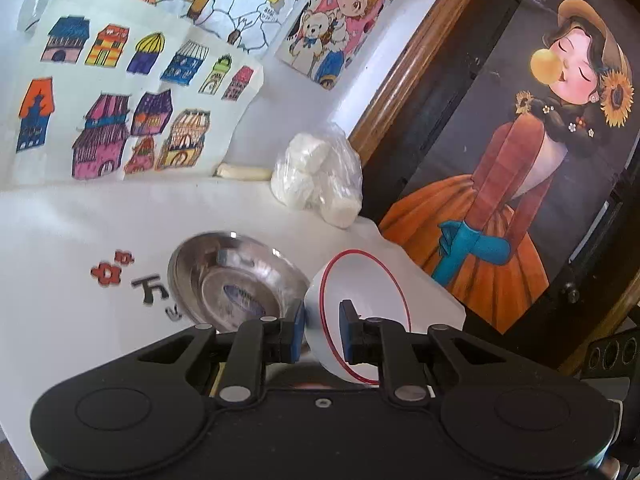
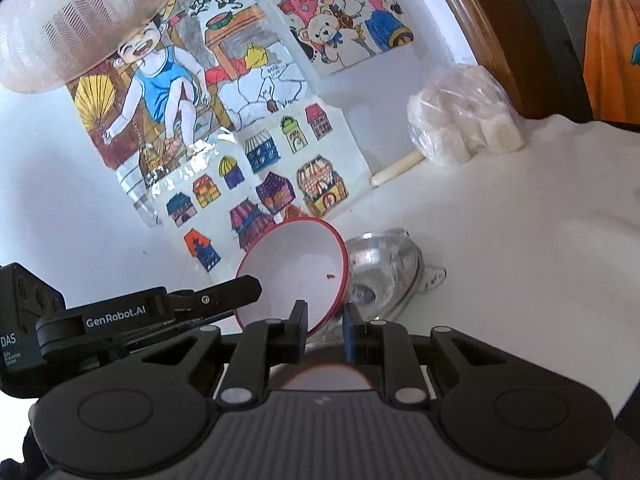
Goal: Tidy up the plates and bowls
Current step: 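Lower the second white bowl into the nested bowls with both tools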
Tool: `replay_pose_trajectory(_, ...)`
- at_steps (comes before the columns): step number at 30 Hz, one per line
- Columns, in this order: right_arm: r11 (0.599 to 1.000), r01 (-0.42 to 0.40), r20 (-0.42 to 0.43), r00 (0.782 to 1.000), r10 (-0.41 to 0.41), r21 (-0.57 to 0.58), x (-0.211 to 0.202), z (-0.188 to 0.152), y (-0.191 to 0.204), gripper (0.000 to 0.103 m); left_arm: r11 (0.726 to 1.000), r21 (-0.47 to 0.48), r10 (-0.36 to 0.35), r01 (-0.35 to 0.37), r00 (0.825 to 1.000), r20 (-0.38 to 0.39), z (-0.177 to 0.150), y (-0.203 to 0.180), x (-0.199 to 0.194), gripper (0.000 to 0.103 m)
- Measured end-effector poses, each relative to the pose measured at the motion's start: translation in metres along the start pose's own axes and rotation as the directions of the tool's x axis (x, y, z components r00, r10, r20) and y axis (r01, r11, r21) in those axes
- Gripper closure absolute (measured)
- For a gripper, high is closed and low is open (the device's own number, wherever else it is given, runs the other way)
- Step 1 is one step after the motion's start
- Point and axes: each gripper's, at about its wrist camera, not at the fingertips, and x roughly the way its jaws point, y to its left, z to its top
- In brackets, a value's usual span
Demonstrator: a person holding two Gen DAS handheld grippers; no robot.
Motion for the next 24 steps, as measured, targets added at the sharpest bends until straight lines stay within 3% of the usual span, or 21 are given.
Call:
replay_pose_trajectory(13,0.999,0.021,-0.072,0.997,-0.018,0.049,-0.015,-0.032,-0.004,0.082,0.998,-0.055,-0.015,0.011,0.997,-0.082,-0.029,0.010,-0.008,0.084)
replay_pose_trajectory(24,0.997,0.051,-0.129,0.991,-0.044,0.051,-0.013,-0.040,-0.001,0.082,0.998,-0.060,0.009,-0.019,0.989,-0.148,-0.038,0.016,-0.005,0.084)
